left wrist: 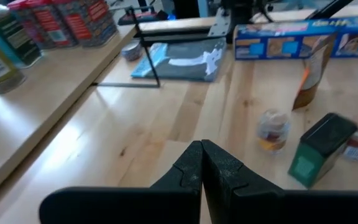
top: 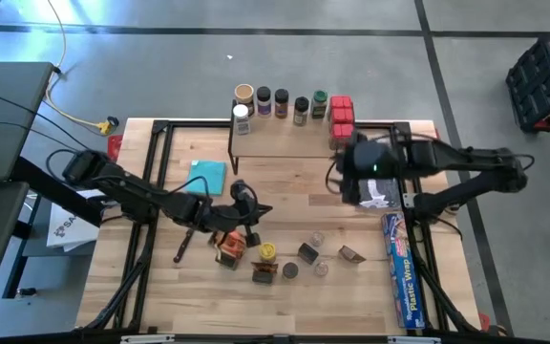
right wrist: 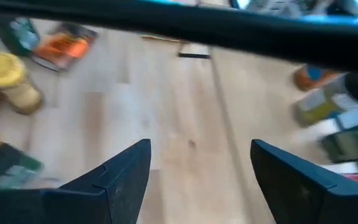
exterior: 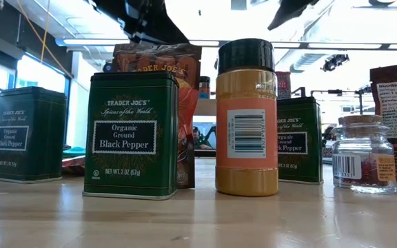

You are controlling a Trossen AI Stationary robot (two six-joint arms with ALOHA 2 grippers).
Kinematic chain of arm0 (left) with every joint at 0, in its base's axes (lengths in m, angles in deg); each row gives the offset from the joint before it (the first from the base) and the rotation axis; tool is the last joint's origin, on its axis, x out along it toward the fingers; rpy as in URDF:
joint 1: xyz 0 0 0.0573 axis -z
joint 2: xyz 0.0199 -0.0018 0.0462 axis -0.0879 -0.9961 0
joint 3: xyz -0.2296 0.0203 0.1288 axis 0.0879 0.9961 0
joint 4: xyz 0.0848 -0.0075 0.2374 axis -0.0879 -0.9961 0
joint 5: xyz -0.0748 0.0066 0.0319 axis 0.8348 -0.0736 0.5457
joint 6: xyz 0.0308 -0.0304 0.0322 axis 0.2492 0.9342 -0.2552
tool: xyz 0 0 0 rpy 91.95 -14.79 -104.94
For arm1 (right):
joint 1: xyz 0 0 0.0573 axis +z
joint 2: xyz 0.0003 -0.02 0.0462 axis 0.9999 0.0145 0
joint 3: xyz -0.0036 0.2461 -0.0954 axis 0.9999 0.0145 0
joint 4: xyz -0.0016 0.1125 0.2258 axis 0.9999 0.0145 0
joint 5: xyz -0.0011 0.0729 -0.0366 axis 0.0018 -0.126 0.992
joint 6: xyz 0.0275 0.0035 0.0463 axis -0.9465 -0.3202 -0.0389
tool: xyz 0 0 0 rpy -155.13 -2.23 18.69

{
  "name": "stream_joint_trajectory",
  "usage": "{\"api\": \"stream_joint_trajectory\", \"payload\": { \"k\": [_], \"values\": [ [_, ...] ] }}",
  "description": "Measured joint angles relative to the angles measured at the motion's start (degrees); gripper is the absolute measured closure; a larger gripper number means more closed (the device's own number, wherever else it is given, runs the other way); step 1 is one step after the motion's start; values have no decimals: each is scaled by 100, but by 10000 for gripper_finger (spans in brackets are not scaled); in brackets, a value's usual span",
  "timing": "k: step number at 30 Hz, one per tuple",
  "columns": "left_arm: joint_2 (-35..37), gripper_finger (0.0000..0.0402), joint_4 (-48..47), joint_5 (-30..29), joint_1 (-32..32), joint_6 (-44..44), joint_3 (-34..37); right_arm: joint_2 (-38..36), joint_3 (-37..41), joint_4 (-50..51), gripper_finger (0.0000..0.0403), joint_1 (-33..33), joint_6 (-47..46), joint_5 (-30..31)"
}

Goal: Shelf spices
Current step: Adjust the black seasoning bottle on the shelf

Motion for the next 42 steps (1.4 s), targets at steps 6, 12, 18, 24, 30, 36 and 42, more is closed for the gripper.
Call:
{"api": "stream_joint_trajectory", "payload": {
  "k": [6,12,18,24,30,36,42],
  "values": [
    [337,402,-661,-2,64,148,0,117,10,158,133,1161,-1132,377],
    [540,402,-1042,-39,338,359,0,-185,727,-508,133,2269,-2158,1101],
    [546,402,-1142,-48,667,468,0,-4,1584,-1945,133,2878,-3250,1147],
    [570,402,-1479,-52,986,636,0,641,1539,-2357,133,2992,-3423,1073],
    [897,402,-2180,-18,1110,1267,0,1093,1410,-2358,133,2721,-2924,880],
    [1324,402,-2778,129,960,1464,0,1164,1412,-2364,133,2138,-2348,244],
    [1353,402,-2851,1361,488,1062,0,1162,1412,-2362,133,1549,-1505,-404]
  ]
}}
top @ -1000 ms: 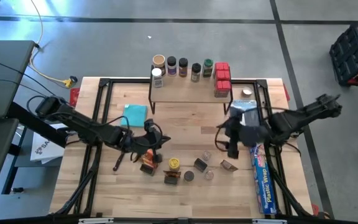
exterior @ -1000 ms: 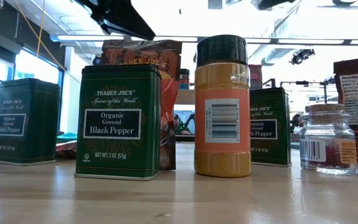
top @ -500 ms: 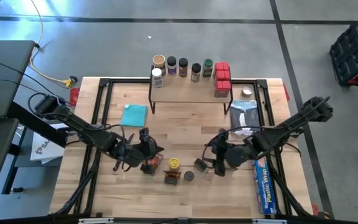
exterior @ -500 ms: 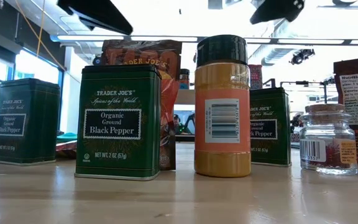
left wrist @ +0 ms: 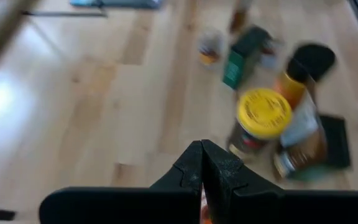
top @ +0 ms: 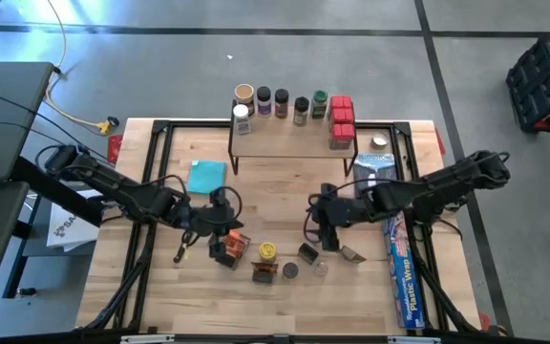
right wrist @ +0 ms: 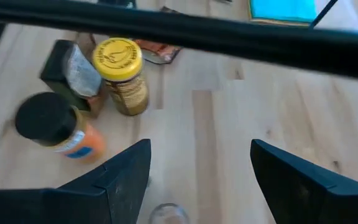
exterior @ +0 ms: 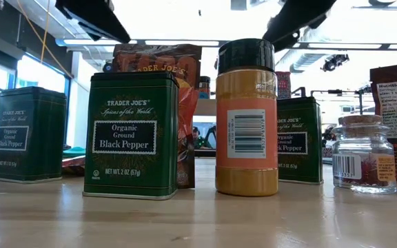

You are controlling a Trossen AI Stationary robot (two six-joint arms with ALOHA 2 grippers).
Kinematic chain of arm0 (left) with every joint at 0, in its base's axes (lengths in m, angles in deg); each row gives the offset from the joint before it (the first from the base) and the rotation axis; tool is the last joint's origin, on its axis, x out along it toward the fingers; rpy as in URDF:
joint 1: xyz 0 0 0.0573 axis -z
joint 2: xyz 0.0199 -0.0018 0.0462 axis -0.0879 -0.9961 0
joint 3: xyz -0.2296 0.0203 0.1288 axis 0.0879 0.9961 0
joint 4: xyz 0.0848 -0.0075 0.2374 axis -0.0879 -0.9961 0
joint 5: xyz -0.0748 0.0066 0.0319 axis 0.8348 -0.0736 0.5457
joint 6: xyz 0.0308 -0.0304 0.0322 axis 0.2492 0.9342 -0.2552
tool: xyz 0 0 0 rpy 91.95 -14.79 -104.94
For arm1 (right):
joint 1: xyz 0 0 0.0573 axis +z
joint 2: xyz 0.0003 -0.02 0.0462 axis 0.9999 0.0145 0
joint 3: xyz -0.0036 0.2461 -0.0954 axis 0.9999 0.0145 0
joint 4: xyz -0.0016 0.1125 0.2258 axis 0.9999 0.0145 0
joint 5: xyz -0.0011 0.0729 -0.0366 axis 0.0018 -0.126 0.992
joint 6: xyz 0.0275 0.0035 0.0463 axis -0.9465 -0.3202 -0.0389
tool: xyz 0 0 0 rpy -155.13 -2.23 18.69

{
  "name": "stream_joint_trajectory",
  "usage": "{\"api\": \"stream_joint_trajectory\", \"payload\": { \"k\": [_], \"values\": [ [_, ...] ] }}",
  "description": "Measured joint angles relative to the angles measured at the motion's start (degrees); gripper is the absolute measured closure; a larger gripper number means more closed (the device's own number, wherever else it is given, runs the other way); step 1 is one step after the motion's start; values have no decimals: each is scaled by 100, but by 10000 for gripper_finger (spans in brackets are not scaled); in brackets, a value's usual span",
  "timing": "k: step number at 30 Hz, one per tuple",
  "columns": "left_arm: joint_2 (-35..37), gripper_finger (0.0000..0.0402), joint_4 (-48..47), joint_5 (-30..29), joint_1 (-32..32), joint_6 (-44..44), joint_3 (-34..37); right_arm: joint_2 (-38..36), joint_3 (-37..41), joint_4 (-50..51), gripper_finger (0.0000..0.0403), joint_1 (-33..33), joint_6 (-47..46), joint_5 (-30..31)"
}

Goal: Shelf spices
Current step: Adjust the black seasoning bottle on the shelf

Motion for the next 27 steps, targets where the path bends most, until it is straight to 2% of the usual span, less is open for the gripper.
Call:
{"api": "stream_joint_trajectory", "payload": {
  "k": [4,10,15,20,24,27],
  "values": [
    [-16,402,-245,915,-109,-362,9,2,0,-145,133,-306,423,-12],
    [-16,388,-348,1314,-49,-171,9,250,0,-842,133,-496,704,-442],
    [-1,339,-507,1254,14,267,193,718,0,-1120,133,-497,798,-590],
    [2,285,-459,1153,-128,890,644,847,2,-761,133,-496,757,-538],
    [2,260,-226,612,-206,1290,954,736,2,-604,133,-499,750,-123],
    [2,252,20,309,-243,1428,1135,730,2,-481,133,-530,862,-131]
  ]
}}
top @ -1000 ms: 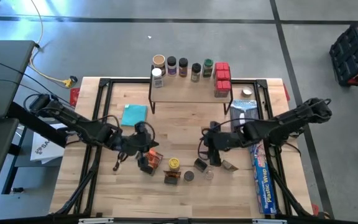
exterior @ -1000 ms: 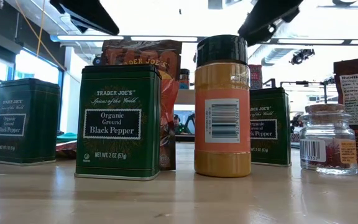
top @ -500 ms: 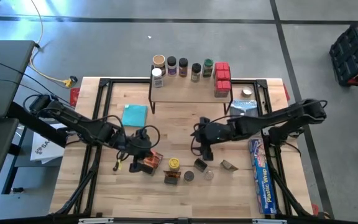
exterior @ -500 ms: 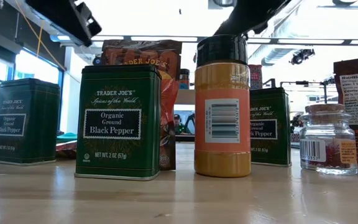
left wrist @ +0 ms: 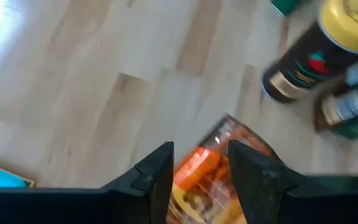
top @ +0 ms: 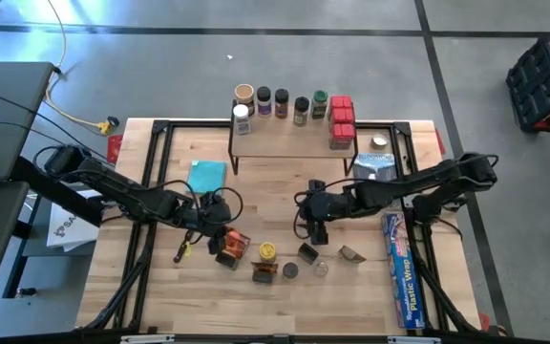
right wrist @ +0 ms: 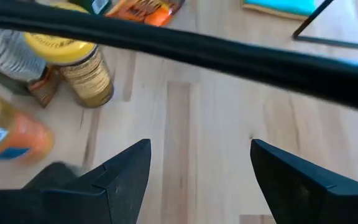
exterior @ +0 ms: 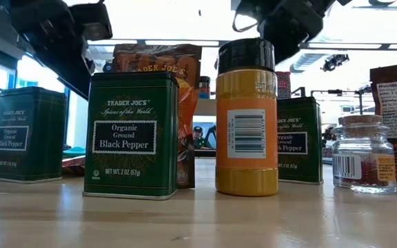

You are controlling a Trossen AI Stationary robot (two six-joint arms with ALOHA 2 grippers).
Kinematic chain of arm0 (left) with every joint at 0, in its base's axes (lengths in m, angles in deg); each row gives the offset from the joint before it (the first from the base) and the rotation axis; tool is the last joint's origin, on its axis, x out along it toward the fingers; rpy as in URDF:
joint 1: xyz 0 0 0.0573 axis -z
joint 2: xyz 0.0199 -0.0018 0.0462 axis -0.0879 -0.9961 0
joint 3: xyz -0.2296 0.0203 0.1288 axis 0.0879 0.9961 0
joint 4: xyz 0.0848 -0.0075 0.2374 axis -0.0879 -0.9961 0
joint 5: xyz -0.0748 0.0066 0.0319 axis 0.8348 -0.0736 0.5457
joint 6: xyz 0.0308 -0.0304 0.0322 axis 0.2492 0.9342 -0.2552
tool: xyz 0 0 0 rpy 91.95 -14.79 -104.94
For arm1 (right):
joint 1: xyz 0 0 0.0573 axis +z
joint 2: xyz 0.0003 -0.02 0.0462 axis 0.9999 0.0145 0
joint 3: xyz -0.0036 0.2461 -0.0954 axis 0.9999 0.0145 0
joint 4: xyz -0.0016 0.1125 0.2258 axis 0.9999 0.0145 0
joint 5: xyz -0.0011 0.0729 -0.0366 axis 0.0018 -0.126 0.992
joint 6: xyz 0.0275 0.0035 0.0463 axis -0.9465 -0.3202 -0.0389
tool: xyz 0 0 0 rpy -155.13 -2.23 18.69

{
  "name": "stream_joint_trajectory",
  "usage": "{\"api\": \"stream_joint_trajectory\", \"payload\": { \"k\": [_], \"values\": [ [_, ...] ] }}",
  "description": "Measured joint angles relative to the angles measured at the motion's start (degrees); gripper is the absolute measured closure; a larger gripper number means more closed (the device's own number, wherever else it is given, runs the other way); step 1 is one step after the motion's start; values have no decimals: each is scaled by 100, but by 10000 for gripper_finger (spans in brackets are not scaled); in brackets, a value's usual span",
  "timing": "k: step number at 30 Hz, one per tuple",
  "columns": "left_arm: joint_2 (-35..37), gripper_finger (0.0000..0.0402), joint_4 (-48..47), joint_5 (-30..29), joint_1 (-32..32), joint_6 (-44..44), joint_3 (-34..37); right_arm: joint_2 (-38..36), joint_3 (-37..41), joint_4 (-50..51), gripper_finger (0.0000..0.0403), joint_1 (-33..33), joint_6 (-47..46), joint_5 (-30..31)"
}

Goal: Shelf spices
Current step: Adjust the black seasoning bottle on the shelf

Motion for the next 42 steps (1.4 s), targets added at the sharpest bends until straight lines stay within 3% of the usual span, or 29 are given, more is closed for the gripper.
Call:
{"api": "stream_joint_trajectory", "payload": {
  "k": [8,12,21,26,31,35,42],
  "values": [
    [0,254,910,109,-19,-446,98,237,0,-419,133,-207,177,-544],
    [0,254,1301,83,-63,-775,98,315,0,-451,133,-248,258,-368],
    [0,255,1823,4,-206,-1087,98,-767,-58,-37,133,-324,218,35],
    [0,255,2221,-79,-369,-1545,98,-1032,-1155,957,133,-851,476,191],
    [3,255,2621,913,-741,-1773,98,-649,-2448,2177,133,-1988,1220,-197],
    [2,255,2651,699,-910,-1773,98,-138,-3268,2632,133,-3012,1868,-820],
    [2,255,2584,382,-914,-1643,98,721,-4505,2747,133,-3896,3225,-958]
  ]
}}
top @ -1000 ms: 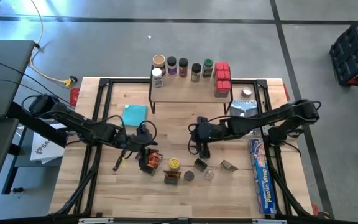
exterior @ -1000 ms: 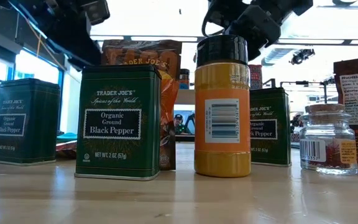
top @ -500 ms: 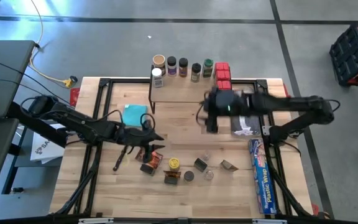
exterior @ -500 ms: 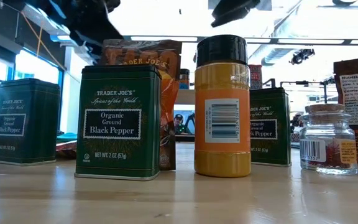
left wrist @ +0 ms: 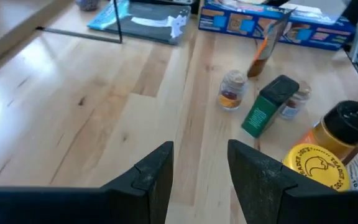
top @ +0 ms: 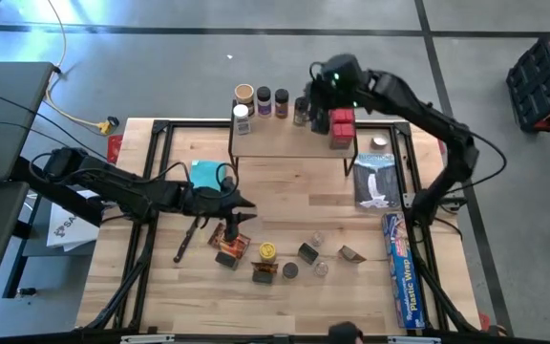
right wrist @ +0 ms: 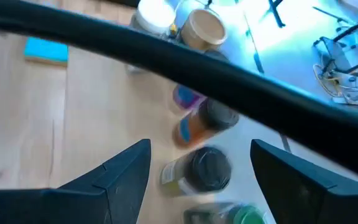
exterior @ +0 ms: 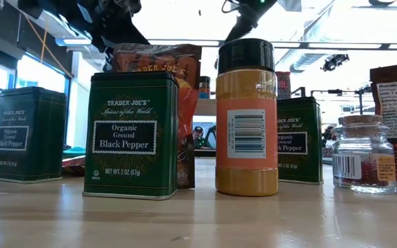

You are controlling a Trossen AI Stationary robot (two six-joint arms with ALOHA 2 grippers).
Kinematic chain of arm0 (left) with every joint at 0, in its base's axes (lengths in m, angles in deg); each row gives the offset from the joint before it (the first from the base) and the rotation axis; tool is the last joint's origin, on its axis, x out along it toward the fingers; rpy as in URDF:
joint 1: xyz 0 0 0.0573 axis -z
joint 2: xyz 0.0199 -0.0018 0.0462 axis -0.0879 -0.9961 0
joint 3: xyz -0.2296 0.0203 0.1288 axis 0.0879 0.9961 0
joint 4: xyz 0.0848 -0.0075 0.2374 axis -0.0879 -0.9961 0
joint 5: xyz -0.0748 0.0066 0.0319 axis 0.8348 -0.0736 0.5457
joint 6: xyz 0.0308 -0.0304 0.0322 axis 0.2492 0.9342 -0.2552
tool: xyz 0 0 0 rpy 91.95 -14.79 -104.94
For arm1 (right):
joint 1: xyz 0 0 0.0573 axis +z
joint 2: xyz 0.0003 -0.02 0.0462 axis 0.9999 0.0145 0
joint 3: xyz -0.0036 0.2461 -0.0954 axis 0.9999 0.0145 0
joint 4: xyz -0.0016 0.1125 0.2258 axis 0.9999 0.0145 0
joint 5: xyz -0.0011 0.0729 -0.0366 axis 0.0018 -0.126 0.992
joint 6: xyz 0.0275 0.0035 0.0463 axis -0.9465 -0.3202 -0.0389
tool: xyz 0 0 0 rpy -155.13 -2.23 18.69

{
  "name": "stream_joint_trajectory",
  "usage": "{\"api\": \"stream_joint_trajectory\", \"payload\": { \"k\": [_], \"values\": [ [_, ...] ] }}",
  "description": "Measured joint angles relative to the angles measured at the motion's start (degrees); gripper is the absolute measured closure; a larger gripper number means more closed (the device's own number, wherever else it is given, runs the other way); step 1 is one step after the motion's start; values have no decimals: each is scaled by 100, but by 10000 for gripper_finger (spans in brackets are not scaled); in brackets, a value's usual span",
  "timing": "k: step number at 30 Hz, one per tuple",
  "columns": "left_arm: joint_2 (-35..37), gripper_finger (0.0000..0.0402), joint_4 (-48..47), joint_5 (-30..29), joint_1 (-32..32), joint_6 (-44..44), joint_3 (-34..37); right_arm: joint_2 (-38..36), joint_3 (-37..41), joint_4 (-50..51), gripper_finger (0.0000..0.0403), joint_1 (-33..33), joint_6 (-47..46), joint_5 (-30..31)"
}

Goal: Shelf spices
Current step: Adjust the black seasoning bottle on the shelf

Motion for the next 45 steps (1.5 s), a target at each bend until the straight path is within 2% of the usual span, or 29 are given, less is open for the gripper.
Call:
{"api": "stream_joint_trajectory", "payload": {
  "k": [6,11,18,25,40,45],
  "values": [
    [0,255,-9,-416,137,245,0,912,-1325,1003,133,-491,-8,-1276],
    [0,255,-6,-716,227,329,0,1406,-1734,1216,133,-805,264,-1506],
    [0,255,-6,-750,251,478,0,1585,-1577,1203,133,-1180,376,-2047],
    [0,255,-6,-748,251,475,0,1584,-1221,883,133,-1324,288,-2307],
    [0,255,13,-743,255,426,0,1591,-736,592,133,-1317,229,-2328],
    [0,255,31,-750,255,426,0,1591,-736,644,133,-1317,99,-2526]
  ]
}}
